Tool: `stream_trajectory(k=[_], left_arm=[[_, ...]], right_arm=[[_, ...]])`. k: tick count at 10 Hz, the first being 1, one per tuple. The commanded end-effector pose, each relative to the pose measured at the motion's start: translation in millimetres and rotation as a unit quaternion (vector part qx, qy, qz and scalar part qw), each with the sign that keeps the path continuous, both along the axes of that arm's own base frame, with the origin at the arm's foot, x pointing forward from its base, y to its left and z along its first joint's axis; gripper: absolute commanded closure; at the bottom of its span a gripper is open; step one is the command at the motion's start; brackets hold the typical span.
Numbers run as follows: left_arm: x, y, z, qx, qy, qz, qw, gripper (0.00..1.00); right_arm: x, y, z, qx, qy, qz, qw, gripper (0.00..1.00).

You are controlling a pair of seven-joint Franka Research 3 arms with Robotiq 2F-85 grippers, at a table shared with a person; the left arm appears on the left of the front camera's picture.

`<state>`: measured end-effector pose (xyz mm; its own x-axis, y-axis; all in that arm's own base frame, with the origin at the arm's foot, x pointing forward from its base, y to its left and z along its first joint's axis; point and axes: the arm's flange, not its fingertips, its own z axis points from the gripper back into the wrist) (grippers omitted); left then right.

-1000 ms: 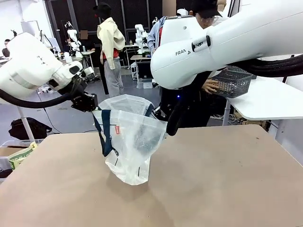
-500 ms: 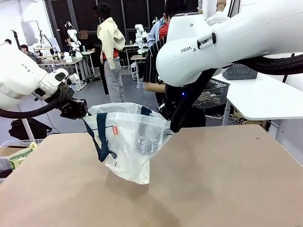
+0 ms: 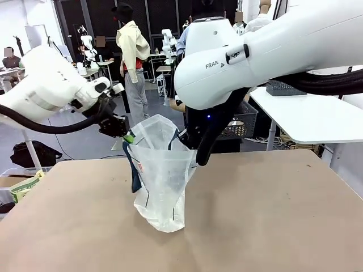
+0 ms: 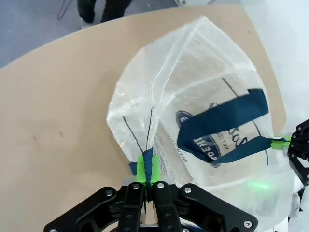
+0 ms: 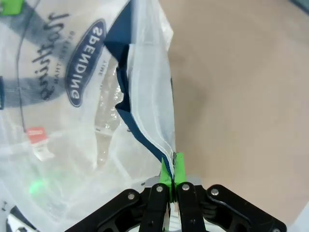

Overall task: Transfer purchased items from the store into the shopping bag.
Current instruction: Open the Reusable shopping bag in the center of the table, then move the Reusable shopping bag to the right side of the table.

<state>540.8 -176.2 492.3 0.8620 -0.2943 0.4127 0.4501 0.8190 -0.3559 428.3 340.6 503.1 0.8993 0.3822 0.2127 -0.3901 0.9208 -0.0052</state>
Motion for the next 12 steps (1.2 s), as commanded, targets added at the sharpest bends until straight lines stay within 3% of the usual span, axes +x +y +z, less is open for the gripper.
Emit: stream_trajectory(k=[1, 12], left_arm=[[7, 2, 3, 0.012, 0.014, -0.008, 1.0, 1.0], [4, -6, -2, 0.005, 0.008, -0.011, 1.0, 1.0]], right_arm=[[8, 8, -2, -0.026, -0.003, 0.009, 1.0, 1.0], [1, 5, -3, -0.006, -0.001, 0.007, 1.0, 1.0]])
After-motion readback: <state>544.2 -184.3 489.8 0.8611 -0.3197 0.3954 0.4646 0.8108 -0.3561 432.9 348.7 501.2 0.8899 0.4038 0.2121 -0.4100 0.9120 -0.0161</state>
